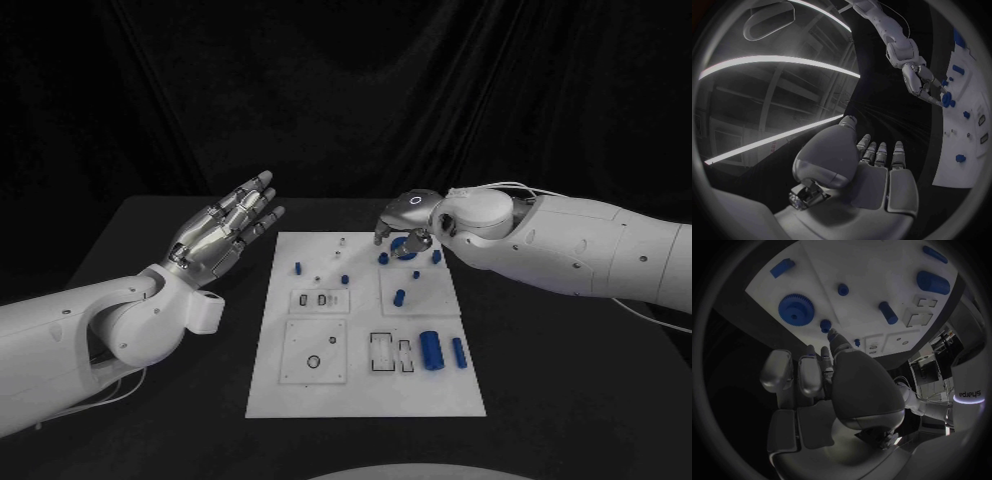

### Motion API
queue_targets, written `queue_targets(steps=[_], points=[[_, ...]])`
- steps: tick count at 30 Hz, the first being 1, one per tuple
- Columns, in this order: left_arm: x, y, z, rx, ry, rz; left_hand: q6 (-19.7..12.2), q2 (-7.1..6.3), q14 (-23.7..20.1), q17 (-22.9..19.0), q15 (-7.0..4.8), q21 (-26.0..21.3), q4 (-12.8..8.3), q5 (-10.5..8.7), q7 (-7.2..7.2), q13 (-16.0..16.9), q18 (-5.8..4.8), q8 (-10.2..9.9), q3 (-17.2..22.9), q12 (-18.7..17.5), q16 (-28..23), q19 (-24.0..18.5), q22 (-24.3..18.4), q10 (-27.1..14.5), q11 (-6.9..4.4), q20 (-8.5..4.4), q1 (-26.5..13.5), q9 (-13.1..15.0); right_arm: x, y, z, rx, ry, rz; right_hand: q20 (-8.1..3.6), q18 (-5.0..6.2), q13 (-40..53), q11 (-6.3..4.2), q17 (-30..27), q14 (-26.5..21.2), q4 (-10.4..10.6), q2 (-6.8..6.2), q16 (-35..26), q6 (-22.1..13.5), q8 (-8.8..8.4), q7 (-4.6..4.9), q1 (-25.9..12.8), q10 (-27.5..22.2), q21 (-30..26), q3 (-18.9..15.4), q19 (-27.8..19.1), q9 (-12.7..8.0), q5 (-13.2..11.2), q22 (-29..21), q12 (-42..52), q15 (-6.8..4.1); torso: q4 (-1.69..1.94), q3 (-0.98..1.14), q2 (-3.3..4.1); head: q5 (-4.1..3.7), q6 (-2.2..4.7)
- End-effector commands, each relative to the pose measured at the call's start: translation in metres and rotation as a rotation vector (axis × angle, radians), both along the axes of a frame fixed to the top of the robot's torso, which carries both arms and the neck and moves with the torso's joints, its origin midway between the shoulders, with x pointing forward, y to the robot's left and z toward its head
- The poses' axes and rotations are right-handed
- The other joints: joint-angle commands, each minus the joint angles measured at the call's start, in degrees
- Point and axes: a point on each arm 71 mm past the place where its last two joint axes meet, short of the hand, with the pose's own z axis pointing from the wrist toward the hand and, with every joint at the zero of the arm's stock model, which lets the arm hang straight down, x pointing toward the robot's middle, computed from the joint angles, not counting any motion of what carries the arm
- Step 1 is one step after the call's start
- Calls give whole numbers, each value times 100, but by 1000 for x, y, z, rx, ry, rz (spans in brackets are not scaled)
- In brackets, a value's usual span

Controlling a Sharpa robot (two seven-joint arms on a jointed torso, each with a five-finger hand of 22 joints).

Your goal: Assemble the parts on the task board

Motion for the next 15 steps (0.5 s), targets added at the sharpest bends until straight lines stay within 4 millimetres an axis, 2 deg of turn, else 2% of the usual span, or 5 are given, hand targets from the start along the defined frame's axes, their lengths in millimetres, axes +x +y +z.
queue_targets(steps=[1, 5, 9, 11, 15], points=[[0, -1, 4, -39, -35, -13, 2, 8, -3, -5, 60, -20, -16, 21, 37, -10, 57, 34, 21, -20, -38, -2, -7, -10, 49, 33, 73, 11, 2, -2, -1, 0, -20, -3, 3, -65, 5, -12, -14, 152, -29, 2, 6, 142, 57, 24, 58, -10, -18, 82, -60, 43, 213, -30, -6, -11, 16, -10, -6, -15, -26], [0, -2, 4, -39, -36, -14, 3, 9, -3, -5, 65, -20, -20, 22, 41, -10, 57, 34, 25, -20, -38, -2, -7, -10, 52, 39, 76, 11, 3, -4, -3, 11, -28, 4, 6, -58, 12, -10, -21, 132, -77, -2, -1, 161, 43, 23, 93, 14, -42, 179, -93, 66, 442, -37, 9, -6, -4, -6, -18, 0, -58], [1, -2, 4, -37, -32, -18, 1, 10, -3, -5, 80, -20, -31, 29, 44, -10, 57, 34, 37, -20, -38, -2, -7, -10, 63, 54, 83, 11, 5, -5, -5, 18, -35, 11, 5, -58, 26, -22, -10, 130, -100, -14, 8, 165, 28, 13, 96, 105, -39, 255, -96, 80, 571, -14, 57, -12, -6, -5, -20, 17, -79], [1, -2, 3, -36, -30, -19, -4, 7, -3, -5, 90, -20, -41, 36, 45, -10, 58, 32, 44, -20, -38, -2, -7, -10, 74, 64, 88, 10, 6, -5, -7, 18, -35, 11, 4, -58, 32, -25, -9, 129, -95, -30, 9, 151, 15, 8, 73, 149, -39, 271, -98, 83, 540, -7, 81, -14, -4, -7, -22, 25, -85], [1, -2, 3, -36, -30, -18, -7, 5, -3, -5, 97, -20, -47, 39, 46, -10, 58, 31, 48, -20, -38, -2, -7, -10, 83, 70, 91, 9, 8, -6, -11, 20, -35, 14, 2, -56, 36, -28, -9, 124, -69, -61, 10, 88, -30, -11, -3, 190, -47, 293, -107, 85, 271, 5, 107, -15, 1, -16, -23, 29, -98]])
